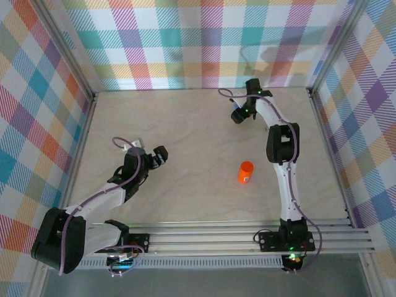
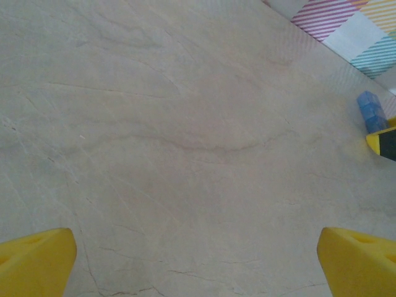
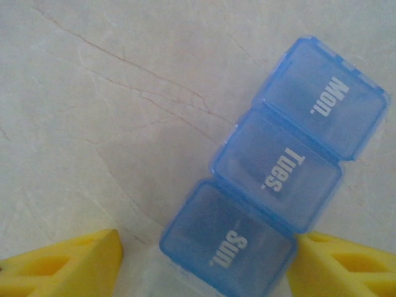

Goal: Sort the pills into containers

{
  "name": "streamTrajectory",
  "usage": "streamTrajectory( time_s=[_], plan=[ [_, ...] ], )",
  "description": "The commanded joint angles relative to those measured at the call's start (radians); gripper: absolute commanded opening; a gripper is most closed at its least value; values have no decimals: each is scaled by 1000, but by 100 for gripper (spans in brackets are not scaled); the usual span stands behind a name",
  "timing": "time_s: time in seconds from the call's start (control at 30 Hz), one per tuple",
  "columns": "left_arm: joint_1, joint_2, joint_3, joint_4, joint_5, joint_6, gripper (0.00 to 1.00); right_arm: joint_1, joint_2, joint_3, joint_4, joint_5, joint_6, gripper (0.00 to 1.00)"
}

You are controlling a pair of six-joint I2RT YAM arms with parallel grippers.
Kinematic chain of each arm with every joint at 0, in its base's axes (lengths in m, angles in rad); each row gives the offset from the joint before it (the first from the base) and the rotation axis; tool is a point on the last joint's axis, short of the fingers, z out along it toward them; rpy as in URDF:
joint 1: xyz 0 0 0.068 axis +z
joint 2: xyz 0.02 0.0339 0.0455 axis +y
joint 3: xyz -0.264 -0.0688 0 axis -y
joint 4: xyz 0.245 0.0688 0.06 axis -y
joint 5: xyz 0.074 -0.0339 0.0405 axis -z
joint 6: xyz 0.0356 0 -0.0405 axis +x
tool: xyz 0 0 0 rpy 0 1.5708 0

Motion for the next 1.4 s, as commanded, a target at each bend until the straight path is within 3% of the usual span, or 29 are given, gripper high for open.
streamTrajectory(
  time_s=[0.0, 0.37, 0.63, 0.77, 0.9, 1.0, 1.13, 1.23, 1.37],
  plan=[
    [-9, 4, 24, 16, 5, -8, 100, 20, -22, -16, -7, -26, -28, 62],
    [-11, -21, 35, -17, -5, -10, 100, 56, -110, -93, 14, -35, -62, 37],
    [-12, -51, 41, -54, -35, -8, 100, 88, -237, -151, 57, -74, -77, 41],
    [-11, -7, 80, -86, -109, 16, 100, 98, -320, -188, 124, -124, 80, 43],
    [-11, 111, 226, -206, -134, 20, 100, 105, -540, -456, 378, -127, 324, 51],
    [-11, 221, 348, -285, -141, 6, 100, 123, -749, -749, 576, -135, 470, 58],
    [-11, 416, 579, -417, -138, 68, 100, 157, -953, -995, 619, -110, 604, 65],
    [-9, 592, 785, -503, -49, 202, 99, 174, -1085, -1175, 659, -105, 664, 66],
    [-7, 896, 1140, -743, 20, 347, 94, 178, -1257, -1383, 708, -100, 719, 67]
  ],
)
